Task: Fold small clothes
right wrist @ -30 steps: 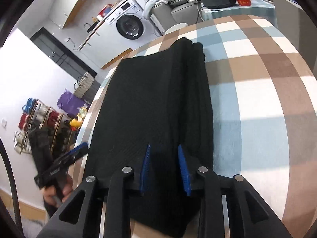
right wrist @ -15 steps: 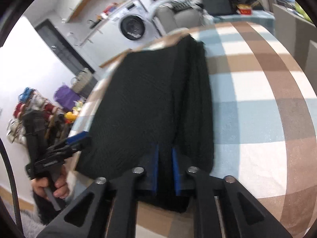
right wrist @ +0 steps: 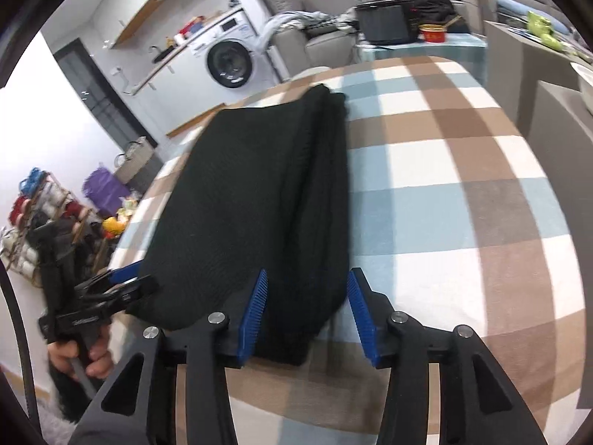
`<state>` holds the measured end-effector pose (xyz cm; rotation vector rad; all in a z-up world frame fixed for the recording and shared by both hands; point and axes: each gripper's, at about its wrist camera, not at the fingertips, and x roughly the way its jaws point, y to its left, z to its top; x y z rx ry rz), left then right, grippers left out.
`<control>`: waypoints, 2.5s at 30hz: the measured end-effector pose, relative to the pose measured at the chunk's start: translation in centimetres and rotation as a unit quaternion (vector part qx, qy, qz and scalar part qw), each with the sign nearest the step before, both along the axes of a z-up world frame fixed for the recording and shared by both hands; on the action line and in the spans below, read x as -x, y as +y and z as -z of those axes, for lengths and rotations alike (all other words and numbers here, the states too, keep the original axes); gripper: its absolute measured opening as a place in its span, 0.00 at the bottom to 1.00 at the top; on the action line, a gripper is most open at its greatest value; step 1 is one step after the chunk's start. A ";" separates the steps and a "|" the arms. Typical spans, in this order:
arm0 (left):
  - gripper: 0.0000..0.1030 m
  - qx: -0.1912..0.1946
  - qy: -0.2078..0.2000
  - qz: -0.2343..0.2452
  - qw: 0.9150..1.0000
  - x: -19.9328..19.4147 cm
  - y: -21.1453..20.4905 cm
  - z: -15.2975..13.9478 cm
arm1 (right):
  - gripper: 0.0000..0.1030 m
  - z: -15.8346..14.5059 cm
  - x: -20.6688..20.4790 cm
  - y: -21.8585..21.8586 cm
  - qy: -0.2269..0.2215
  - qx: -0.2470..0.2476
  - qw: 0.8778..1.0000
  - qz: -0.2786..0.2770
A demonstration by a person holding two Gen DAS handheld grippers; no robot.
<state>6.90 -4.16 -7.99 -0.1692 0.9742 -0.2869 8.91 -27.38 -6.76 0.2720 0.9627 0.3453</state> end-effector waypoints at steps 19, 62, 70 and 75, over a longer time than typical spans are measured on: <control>0.28 -0.015 -0.020 -0.035 0.999 0.1 3.2 0.0 | 0.29 1.7 1.1 2.5 0.019 -0.036 0.999 -0.021; 0.13 -0.084 -0.116 0.223 0.964 2.8 -17.2 -1.6 | 0.17 -0.5 2.8 1.5 -0.007 -0.129 0.991 -0.017; 0.06 0.008 -0.132 0.173 0.976 1.3 -13.9 -4.4 | 0.24 1.8 3.5 -1.4 0.015 -0.119 0.992 0.023; 0.06 0.023 -0.143 0.155 0.977 1.1 -12.5 -5.7 | 0.24 3.4 2.1 0.3 0.036 -0.125 0.991 0.001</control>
